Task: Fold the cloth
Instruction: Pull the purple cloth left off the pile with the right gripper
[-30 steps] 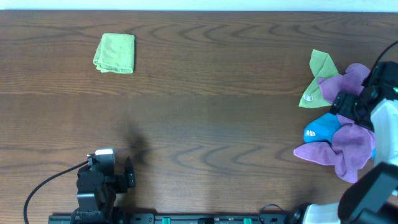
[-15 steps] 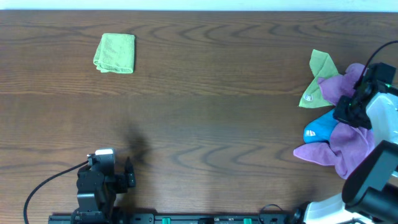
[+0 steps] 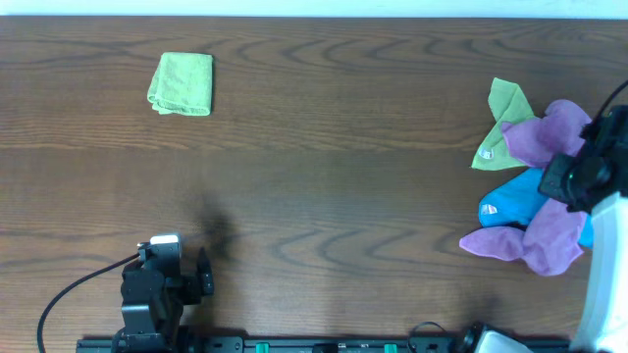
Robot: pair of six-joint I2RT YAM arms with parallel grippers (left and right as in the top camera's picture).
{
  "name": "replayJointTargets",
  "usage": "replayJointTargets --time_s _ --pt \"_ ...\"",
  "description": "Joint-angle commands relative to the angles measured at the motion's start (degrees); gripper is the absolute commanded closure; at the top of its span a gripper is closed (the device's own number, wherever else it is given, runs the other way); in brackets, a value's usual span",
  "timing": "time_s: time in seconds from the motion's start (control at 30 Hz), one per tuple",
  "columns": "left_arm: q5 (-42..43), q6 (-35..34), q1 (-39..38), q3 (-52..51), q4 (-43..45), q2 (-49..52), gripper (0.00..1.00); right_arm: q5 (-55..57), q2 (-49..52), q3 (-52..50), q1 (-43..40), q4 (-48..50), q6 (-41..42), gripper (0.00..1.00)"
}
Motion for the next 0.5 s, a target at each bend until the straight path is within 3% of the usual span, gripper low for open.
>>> replayJointTargets --time_s 0.0,0.33,0.47 --pt "-0.7 1.5 -0.3 -0.6 -2.7 -0.4 0.05 -3.1 -4.0 0.7 3.1 -2.8 -1.8 0.99" --pt "-0.7 1.5 -0.3 -0.6 -2.8 -0.4 0.05 -9.1 -13.0 0.7 18.8 -10.2 -1.2 0.99" --pt "-0.7 1.5 -0.3 -0.6 -2.7 -0.4 0.05 -16.7 -14.1 0.7 26.5 -10.2 -0.7 0.99"
